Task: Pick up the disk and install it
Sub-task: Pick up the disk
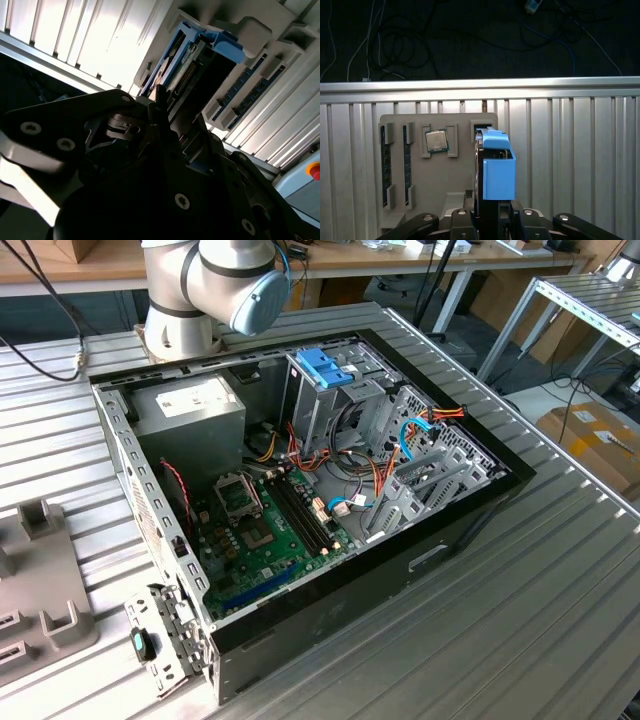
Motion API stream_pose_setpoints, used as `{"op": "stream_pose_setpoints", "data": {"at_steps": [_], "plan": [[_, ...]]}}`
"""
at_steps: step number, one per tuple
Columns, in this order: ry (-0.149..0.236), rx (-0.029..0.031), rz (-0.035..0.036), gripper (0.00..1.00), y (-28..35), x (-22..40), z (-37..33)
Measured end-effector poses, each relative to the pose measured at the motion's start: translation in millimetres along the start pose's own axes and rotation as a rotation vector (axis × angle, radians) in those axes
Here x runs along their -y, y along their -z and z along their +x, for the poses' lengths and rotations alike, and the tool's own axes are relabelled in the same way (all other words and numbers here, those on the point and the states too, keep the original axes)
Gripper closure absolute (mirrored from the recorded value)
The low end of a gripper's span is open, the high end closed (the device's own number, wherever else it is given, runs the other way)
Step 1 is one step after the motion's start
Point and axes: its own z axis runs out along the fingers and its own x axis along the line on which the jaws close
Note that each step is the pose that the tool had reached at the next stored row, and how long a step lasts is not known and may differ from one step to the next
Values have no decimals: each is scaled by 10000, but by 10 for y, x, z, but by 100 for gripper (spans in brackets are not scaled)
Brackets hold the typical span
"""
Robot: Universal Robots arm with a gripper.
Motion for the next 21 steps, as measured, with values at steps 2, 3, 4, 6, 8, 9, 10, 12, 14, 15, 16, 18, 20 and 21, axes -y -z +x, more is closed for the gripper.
{"op": "stream_pose_setpoints", "data": {"at_steps": [2, 3, 4, 6, 8, 9, 10, 12, 14, 15, 16, 18, 20, 21], "plan": [[0, 0, 1, 65, 1, 0, 0], [0, 1, 1, 65, 1, 0, 0], [0, 1, 0, 65, 2, 0, 0], [0, 2, 0, 65, 2, 0, 0], [0, 3, 0, 65, 2, 0, 0], [0, 3, 0, 65, 2, 0, 0], [0, 3, 0, 65, 2, 0, 0], [0, 3, -1, 65, 6, -1, 0], [0, 3, -1, 65, 16, 0, 0], [0, 3, 0, 65, 23, 0, 0], [0, 3, -1, 65, 31, 1, 0], [1, 0, 0, 65, 61, 1, 0], [0, -3, 0, 65, 74, 1, -1], [0, -4, 0, 65, 77, 2, -1]]}}
